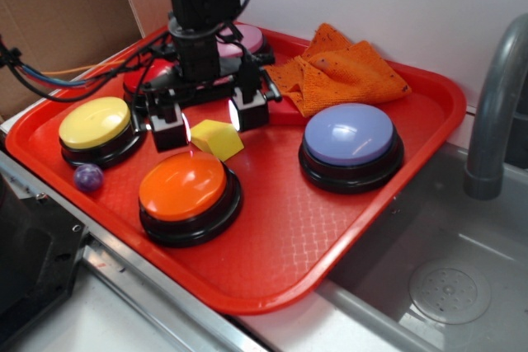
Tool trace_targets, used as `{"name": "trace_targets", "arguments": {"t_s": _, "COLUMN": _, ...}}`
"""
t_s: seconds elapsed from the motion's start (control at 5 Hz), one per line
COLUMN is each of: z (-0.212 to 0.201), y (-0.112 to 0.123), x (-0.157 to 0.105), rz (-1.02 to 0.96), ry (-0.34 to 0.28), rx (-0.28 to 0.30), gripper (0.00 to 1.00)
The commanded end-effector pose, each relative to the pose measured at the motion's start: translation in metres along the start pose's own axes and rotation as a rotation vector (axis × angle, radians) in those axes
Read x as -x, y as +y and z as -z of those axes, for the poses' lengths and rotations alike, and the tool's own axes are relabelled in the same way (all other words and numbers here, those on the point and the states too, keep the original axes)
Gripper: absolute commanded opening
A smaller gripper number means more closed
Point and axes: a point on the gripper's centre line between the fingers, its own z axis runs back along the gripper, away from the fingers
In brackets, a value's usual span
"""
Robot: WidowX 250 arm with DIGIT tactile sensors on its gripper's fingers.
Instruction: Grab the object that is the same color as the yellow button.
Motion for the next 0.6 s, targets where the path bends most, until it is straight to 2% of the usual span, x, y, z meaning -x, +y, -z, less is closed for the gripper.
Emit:
{"name": "trace_targets", "arguments": {"t_s": 0.0, "z": 0.0036, "y": 0.0001, "x": -0.0084, "rz": -0.029, "ry": -0.017, "rx": 0.077, "gripper": 0.00}}
{"name": "trace_targets", "arguments": {"t_s": 0.4, "z": -0.0060, "y": 0.0048, "x": -0.0065, "rz": -0.008, "ry": -0.039, "rx": 0.115, "gripper": 0.00}}
